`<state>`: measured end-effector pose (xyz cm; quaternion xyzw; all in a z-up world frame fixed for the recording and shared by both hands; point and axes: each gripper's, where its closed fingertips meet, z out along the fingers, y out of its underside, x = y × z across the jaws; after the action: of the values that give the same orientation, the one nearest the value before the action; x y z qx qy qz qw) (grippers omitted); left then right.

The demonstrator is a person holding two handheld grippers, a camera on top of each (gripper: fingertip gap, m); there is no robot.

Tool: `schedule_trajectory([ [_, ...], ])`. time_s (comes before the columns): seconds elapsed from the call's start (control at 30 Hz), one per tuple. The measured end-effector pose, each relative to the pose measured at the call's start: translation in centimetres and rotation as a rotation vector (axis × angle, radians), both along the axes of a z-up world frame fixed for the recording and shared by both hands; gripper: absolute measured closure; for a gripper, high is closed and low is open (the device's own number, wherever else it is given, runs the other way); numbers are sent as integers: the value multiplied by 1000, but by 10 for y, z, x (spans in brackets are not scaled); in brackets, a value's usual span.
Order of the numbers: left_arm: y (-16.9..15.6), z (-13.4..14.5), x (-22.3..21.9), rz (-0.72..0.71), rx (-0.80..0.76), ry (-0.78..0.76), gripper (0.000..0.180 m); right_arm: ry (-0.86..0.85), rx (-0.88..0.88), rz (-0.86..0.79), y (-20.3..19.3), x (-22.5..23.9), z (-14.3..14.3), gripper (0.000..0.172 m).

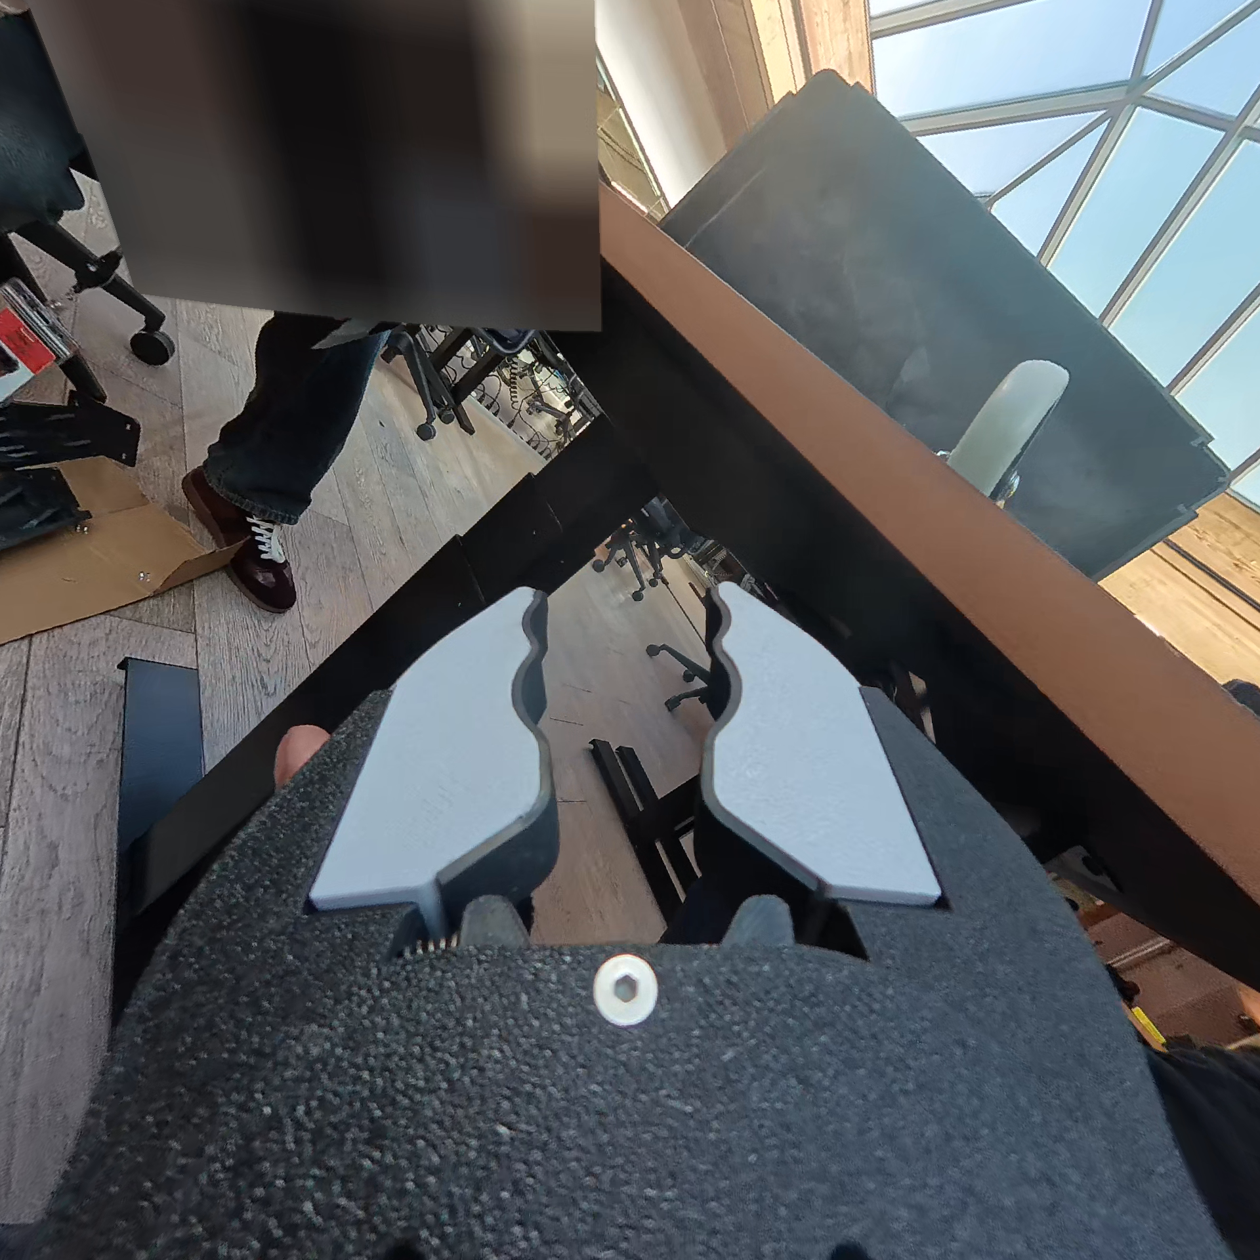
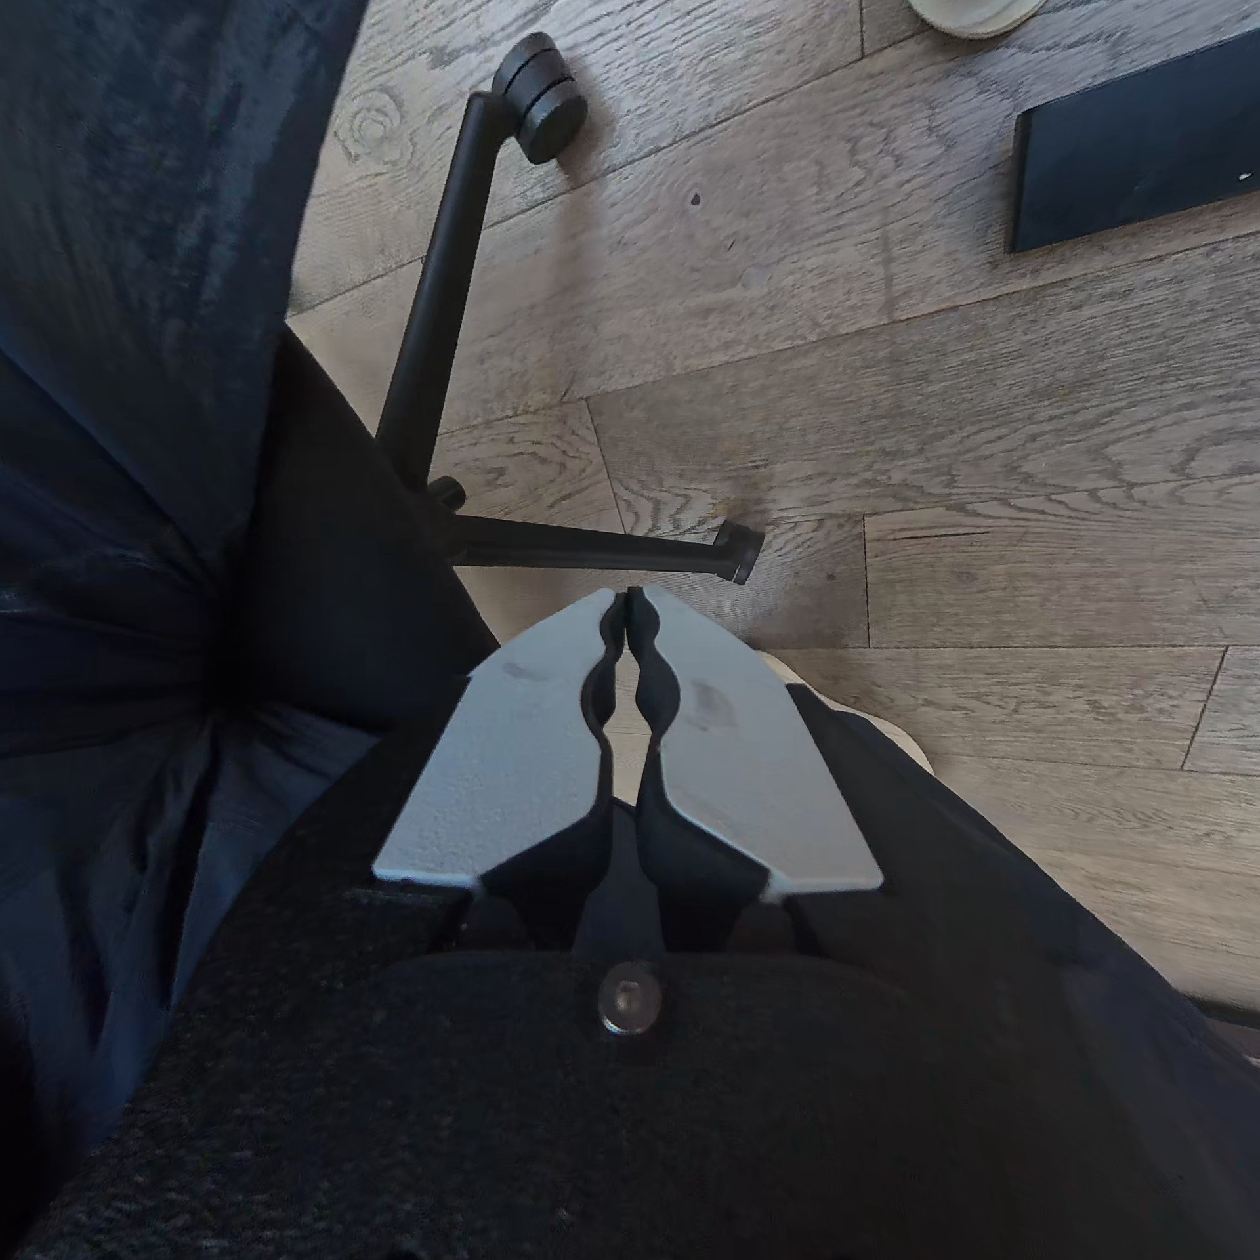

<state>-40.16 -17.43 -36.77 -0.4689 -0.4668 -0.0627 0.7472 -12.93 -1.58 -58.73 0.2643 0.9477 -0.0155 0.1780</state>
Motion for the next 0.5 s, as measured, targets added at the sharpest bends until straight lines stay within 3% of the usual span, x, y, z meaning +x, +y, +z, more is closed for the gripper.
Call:
schedule_trajectory([
  [0.2, 2, -8, -15, -44, -79, -6, 136, 14, -22, -49, -8, -8, 4, 171],
  [0.5, -28, -15, -17, -12, -114, -19, 136, 51, -51, -60, -28, -10, 13, 171],
])
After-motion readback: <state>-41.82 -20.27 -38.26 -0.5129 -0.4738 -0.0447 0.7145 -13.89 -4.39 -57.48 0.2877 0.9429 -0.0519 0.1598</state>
